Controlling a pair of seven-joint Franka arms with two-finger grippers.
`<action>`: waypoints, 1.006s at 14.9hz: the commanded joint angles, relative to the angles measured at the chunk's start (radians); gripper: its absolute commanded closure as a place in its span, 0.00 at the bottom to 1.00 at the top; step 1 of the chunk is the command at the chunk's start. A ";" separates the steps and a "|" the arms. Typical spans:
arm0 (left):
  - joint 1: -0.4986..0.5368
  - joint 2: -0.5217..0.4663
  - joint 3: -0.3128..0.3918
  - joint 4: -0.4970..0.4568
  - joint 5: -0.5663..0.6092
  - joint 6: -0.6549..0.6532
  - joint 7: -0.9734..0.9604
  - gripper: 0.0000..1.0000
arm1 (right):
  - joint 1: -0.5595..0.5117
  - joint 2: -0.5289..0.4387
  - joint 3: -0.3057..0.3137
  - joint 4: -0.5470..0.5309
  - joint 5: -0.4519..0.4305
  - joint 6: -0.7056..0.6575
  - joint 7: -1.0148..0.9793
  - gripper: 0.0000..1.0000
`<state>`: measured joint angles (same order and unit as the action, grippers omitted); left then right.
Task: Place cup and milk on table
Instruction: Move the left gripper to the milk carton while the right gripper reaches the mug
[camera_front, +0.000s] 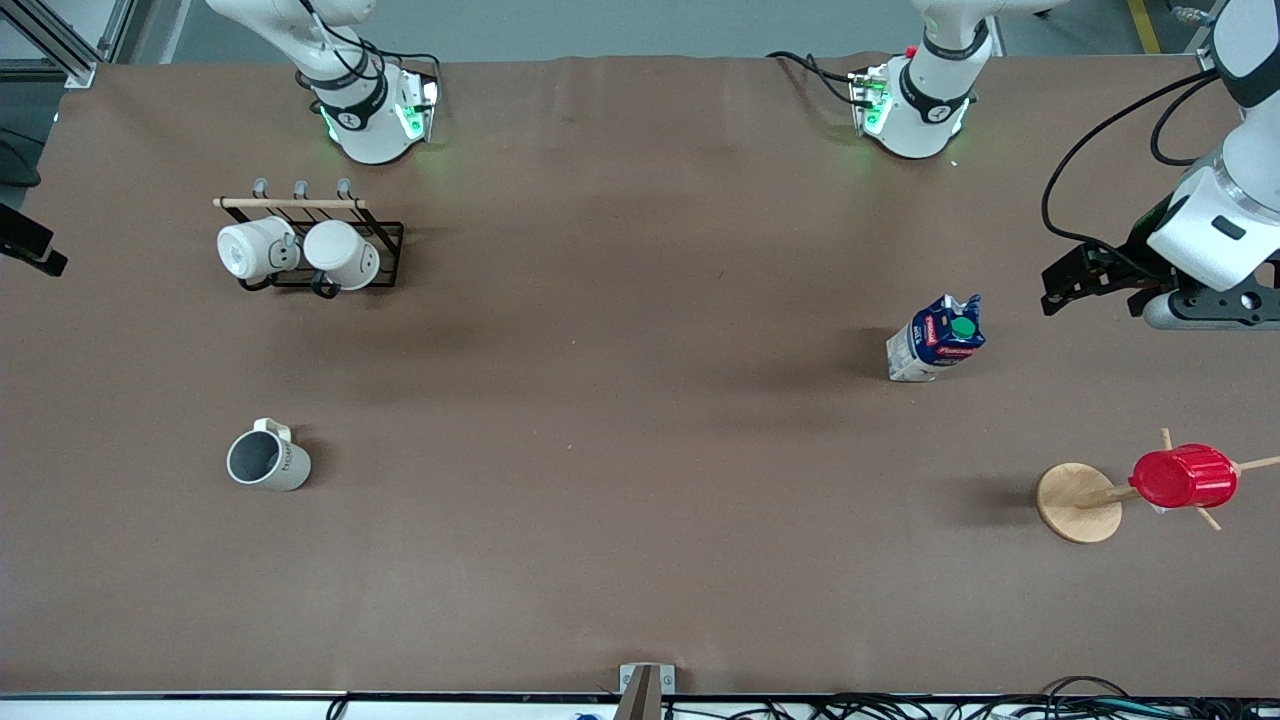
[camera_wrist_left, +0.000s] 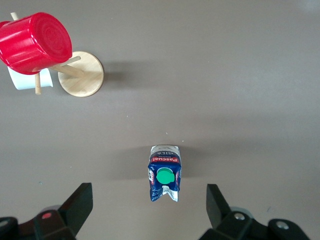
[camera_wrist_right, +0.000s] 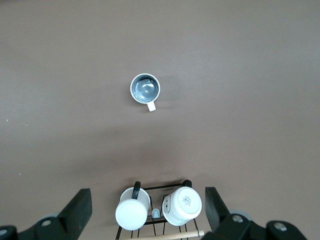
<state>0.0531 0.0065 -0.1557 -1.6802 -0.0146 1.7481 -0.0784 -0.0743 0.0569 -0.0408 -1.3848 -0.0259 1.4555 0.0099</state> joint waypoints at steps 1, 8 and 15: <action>0.002 -0.023 -0.007 -0.022 0.018 0.008 -0.015 0.00 | 0.001 -0.032 -0.001 -0.037 0.024 0.013 -0.001 0.00; 0.001 0.001 -0.007 -0.019 0.013 0.008 -0.017 0.00 | 0.001 -0.032 -0.001 -0.037 0.026 0.006 -0.001 0.00; 0.005 0.056 -0.007 -0.065 0.015 0.070 -0.009 0.01 | -0.001 -0.032 -0.001 -0.037 0.024 0.006 -0.004 0.00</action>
<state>0.0530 0.0590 -0.1557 -1.7096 -0.0146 1.7813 -0.0793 -0.0742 0.0568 -0.0408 -1.3848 -0.0135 1.4549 0.0099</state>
